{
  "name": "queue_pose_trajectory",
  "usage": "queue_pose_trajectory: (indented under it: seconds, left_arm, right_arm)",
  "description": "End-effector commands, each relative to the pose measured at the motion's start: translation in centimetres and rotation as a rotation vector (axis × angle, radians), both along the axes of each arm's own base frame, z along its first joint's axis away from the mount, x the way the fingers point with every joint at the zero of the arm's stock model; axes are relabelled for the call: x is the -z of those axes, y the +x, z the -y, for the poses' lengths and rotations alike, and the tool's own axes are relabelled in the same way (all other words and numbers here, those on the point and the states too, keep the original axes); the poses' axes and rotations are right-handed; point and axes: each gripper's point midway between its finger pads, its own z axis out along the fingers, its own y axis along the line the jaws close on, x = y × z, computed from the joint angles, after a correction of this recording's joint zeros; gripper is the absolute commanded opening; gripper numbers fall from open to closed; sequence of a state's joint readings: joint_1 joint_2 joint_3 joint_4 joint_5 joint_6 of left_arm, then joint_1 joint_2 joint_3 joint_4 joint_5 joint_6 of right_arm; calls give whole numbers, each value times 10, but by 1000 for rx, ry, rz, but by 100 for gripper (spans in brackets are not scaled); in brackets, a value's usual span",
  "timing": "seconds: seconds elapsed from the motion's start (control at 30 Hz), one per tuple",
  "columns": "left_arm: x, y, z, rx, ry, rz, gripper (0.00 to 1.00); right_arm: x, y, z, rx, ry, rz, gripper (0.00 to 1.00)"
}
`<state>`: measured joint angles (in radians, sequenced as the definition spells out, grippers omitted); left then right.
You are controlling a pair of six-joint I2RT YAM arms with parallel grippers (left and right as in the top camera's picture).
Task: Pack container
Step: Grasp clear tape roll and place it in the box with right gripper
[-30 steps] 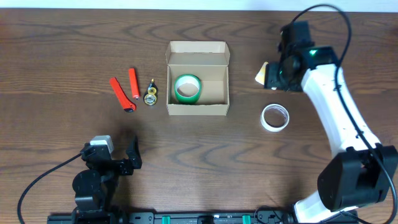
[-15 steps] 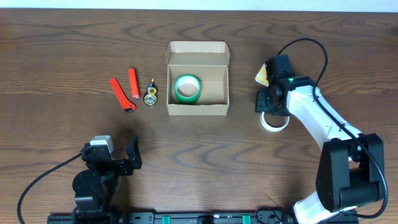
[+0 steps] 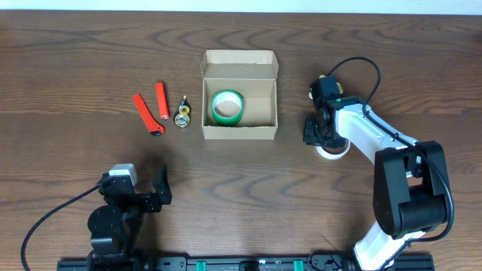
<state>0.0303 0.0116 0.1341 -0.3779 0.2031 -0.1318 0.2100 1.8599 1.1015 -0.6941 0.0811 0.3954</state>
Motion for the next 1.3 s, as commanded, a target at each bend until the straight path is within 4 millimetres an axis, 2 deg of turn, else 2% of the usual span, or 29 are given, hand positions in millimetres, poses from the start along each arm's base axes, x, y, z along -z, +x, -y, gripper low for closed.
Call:
queue_pose_trajectory:
  seconds: [0.0,0.07,0.2,0.27,0.33,0.47,0.53,0.63,0.7,0.77,0.83,0.97,1.1,1.27]
  left_arm:
    - [9,0,0,-1,-7,-19,95]
    - [9,0,0,-1,-7,-19,95]
    - [9,0,0,-1,-7,-19,96]
    - [9,0,0,-1,-7,-19,95]
    - [9,0,0,-1,-7,-19,95]
    - [9,0,0,-1,-7,-19,95]
    - [9,0,0,-1,-7,-19,95]
    - [9,0,0,-1,-7,-19,95]
    - [9,0,0,-1,-7,-19,95]
    - [9,0,0,-1,-7,-19,95]
    - [9,0,0,-1,-7,-19,95]
    - [9,0,0,-1,-7,-19,95]
    - [9,0,0,-1,-7,-19,95]
    - [9,0,0,-1,-7,-19,95]
  right_arm:
    - [3,1,-2,8,-2,5,24]
    - [3,3,-3,7,0,12,14]
    - [-2,11,-4,7,5,36,1]
    - [-16,22,-7,7,11,64,1]
    - [-42,42,-12,6,22,113,1]
    - [-119,84,-32,-48,51,256,1]
    - [-163,102,-59,-133,85,347,1]
    - [-209,111,-107,-259,134,460,1]
    - [-223,108,-138,-322,161,505,1]
    - [-222,99,-166,-379,181,512,1]
    - [-212,91,-190,-430,194,492,1]
    - [-179,71,-238,-546,212,424,1]
    - [-146,60,-260,-595,195,363,1]
    - [-116,62,-266,-601,178,318,1]
